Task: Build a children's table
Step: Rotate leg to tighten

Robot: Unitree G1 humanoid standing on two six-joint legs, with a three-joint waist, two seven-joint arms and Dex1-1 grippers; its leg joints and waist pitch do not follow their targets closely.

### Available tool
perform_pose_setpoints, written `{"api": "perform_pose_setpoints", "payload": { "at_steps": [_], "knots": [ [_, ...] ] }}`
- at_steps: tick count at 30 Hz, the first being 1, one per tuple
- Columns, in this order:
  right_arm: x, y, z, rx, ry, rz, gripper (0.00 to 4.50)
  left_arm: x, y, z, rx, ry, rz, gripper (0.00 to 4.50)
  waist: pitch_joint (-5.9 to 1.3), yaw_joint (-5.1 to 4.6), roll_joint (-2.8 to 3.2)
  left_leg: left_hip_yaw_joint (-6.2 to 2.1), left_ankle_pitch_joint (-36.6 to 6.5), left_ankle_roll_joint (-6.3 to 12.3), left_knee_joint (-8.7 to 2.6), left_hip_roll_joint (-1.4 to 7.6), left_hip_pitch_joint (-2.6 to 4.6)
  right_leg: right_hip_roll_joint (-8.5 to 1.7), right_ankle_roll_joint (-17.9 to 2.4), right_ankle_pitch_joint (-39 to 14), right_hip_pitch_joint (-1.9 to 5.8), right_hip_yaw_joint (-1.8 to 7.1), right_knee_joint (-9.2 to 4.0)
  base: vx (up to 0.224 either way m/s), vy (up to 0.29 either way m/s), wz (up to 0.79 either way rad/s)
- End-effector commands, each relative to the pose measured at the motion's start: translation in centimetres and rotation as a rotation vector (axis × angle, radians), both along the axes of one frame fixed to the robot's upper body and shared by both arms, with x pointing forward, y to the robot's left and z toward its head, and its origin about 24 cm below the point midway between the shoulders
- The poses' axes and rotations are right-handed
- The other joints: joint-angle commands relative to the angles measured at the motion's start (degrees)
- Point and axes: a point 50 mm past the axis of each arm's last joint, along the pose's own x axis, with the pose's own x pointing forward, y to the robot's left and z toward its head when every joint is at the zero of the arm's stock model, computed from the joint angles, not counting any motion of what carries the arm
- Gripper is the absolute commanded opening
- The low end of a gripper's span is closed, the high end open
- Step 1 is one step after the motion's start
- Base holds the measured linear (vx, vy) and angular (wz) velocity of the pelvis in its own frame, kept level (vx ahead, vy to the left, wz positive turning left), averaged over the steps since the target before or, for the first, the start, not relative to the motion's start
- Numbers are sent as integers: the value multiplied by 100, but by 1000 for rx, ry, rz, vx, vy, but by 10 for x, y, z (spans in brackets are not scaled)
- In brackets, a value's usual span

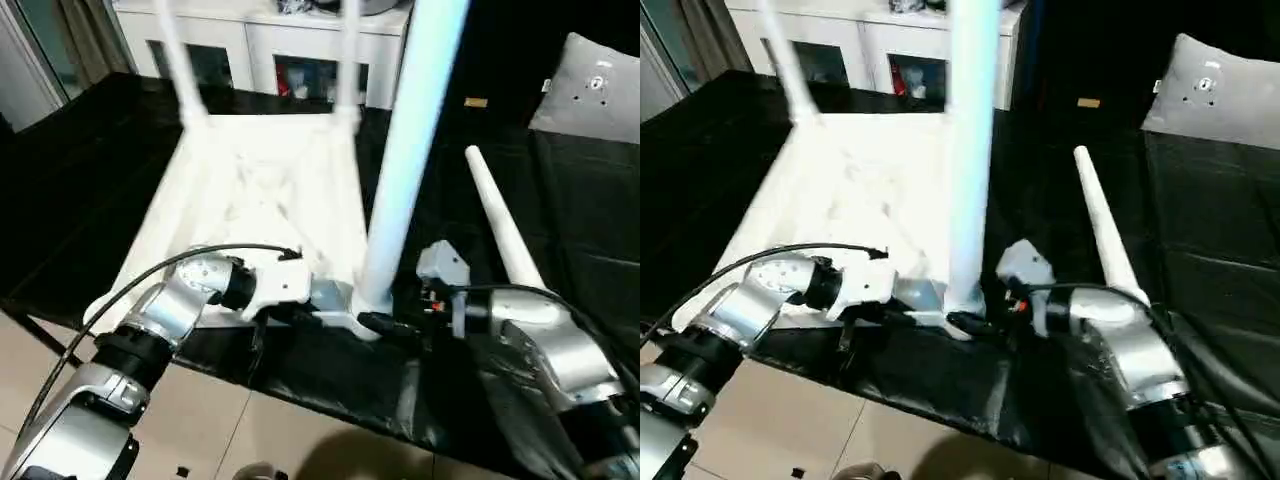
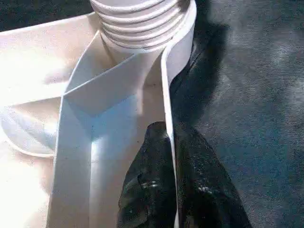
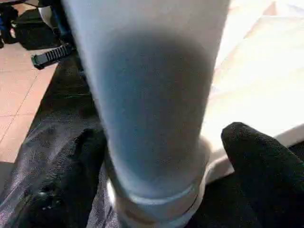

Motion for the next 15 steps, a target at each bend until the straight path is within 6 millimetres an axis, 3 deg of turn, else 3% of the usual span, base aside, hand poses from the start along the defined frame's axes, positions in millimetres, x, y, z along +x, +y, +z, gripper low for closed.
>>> {"api": "perform_pose_setpoints", "payload": {
  "at_steps": [1,15],
  "knots": [
    [2,4,2,5,14,24,384,-2,-7,1,51,-17,-93,0,-402,-18,-29,-124,-685,324,-374,374,51,-559,-1385,-429,296,313,-339,0,0,0],
    [-1,2,-5,18,87,30,278,-1,-4,-1,54,-13,-87,0,-414,-26,-34,-128,-662,315,-364,380,52,-557,-1374,-444,289,309,-325,0,0,0]
  ]
}}
